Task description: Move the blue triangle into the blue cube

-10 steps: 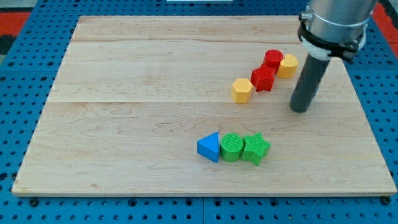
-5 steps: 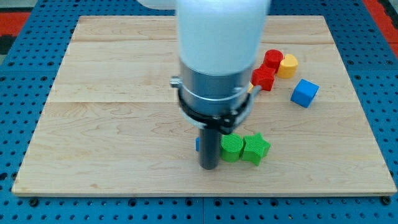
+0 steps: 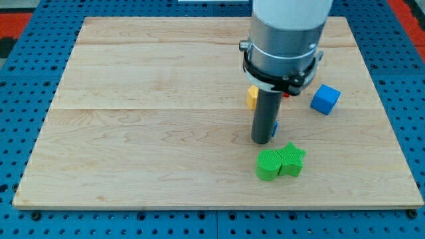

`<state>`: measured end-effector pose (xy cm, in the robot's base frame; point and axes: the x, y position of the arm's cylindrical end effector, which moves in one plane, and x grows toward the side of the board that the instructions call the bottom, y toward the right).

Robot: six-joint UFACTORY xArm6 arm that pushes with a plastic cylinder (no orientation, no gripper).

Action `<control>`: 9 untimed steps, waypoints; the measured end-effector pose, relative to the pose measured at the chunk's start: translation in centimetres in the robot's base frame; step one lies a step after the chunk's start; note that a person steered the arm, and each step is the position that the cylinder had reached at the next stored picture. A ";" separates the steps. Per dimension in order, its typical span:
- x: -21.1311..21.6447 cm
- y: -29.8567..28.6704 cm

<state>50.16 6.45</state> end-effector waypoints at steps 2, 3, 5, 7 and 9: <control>-1.3 -1.2; -1.8 2.9; -3.9 10.1; -4.5 8.8; -7.7 7.7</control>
